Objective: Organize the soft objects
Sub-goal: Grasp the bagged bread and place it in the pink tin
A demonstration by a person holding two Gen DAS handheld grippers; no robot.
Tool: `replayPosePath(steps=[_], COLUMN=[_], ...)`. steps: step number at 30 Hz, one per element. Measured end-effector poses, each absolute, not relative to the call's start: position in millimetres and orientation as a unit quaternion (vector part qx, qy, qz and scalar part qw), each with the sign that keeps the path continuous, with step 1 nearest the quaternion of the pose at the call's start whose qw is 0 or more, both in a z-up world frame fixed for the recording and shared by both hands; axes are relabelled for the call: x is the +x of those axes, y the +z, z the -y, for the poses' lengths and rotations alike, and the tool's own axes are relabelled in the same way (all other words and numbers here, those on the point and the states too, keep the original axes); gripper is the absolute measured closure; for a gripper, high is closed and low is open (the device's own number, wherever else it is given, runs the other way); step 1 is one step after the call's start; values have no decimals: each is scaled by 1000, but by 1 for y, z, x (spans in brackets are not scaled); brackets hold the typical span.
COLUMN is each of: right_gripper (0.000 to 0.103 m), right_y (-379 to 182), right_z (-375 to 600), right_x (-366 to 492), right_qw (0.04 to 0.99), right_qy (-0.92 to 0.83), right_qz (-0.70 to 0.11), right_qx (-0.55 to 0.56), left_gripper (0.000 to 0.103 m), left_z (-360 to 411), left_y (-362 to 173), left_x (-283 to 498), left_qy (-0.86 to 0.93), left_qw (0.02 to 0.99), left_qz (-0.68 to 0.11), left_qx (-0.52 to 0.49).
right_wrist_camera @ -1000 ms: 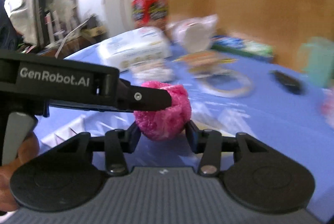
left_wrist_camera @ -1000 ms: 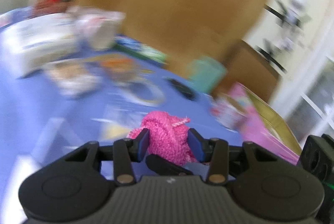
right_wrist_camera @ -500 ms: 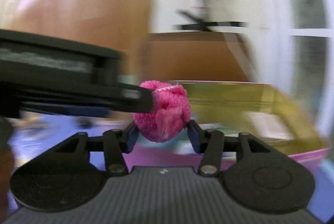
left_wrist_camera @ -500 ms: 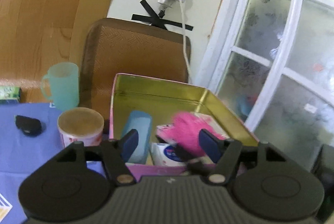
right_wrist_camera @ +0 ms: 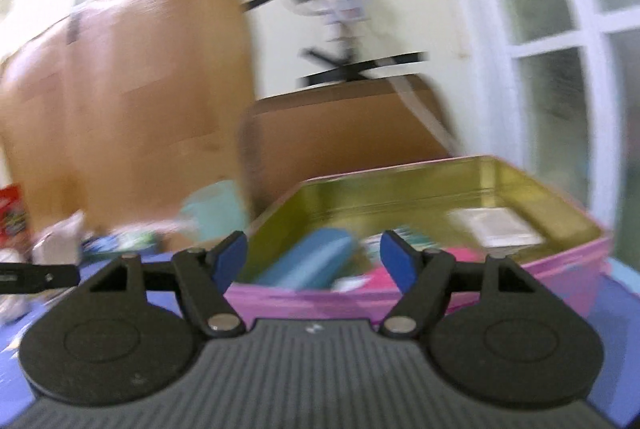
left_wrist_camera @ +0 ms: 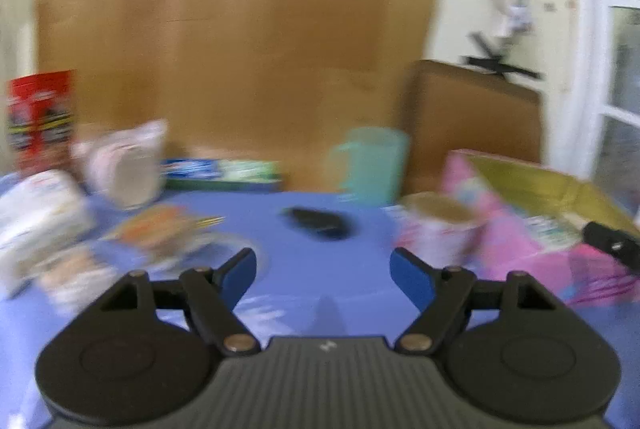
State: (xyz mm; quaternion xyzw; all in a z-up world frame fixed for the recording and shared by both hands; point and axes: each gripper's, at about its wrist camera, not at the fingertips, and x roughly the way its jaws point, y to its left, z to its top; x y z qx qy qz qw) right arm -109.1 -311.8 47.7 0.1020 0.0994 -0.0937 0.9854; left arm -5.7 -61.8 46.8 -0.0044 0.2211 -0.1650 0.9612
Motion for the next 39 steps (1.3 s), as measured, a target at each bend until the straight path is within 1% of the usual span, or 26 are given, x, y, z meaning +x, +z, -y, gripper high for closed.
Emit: replayPosePath(steps=[3, 6, 9, 11, 12, 14, 16, 19, 21, 22, 24, 25, 26, 27, 30, 32, 34, 35, 39], right_gripper=[27, 27, 27, 27, 27, 28, 28, 27, 24, 17, 16, 18, 36, 40, 53, 55, 55, 56, 56], right_y=[43, 38, 38, 40, 42, 45, 48, 49, 46, 44, 35, 30, 26, 23, 24, 27, 32, 34, 35], right_z=[282, 247, 209, 189, 178, 155, 129, 97, 80, 74, 70, 72, 75, 78, 81, 84, 94, 103, 147], right_x=[-91, -70, -43, -19, -9, 13, 28, 58, 81, 93, 116, 124, 127, 128, 108, 90, 66, 53, -6], right_qw=[984, 976, 968, 962, 958, 948, 946, 946, 947, 945, 935, 930, 924, 920, 931, 937, 940, 941, 941], right_qy=[-26, 40, 102, 130, 146, 184, 199, 196, 181, 175, 163, 162, 166, 171, 168, 165, 169, 172, 185], right_qz=[-143, -191, -215, -230, -238, -250, -251, -257, -266, -277, -314, -331, -343, -350, -324, -307, -295, -291, -281], right_qx=[107, 101, 77, 72, 73, 70, 52, 32, 7, -3, 0, 12, 23, 32, 20, 10, 12, 16, 21], left_gripper=[26, 26, 24, 23, 19, 15, 15, 15, 14, 14, 10, 10, 10, 10, 10, 10, 8, 7, 6], left_z=[26, -9, -35, -53, -61, -75, -87, -89, -87, -85, -82, -82, -82, -83, -85, -84, -83, -83, -81], left_y=[34, 24, 15, 15, 16, 16, 15, 14, 15, 15, 16, 16, 16, 16, 16, 16, 16, 16, 17], left_x=[-1, 0, -1, 1, -1, -6, -9, -8, -10, -11, -11, -12, -13, -13, -13, -13, -14, -16, -17], left_qy=[-112, -74, -30, -23, -16, 7, 22, 21, 19, 19, 18, 19, 20, 19, 20, 21, 22, 21, 3], left_qw=[967, 967, 968, 966, 967, 967, 964, 962, 964, 966, 968, 968, 968, 968, 967, 968, 968, 969, 970], left_qz=[-230, -244, -247, -244, -232, -211, -196, -192, -189, -185, -179, -177, -176, -176, -176, -175, -173, -171, -172], left_qx=[6, -6, -23, -80, -104, -142, -177, -193, -187, -182, -176, -174, -175, -177, -183, -181, -179, -178, -173])
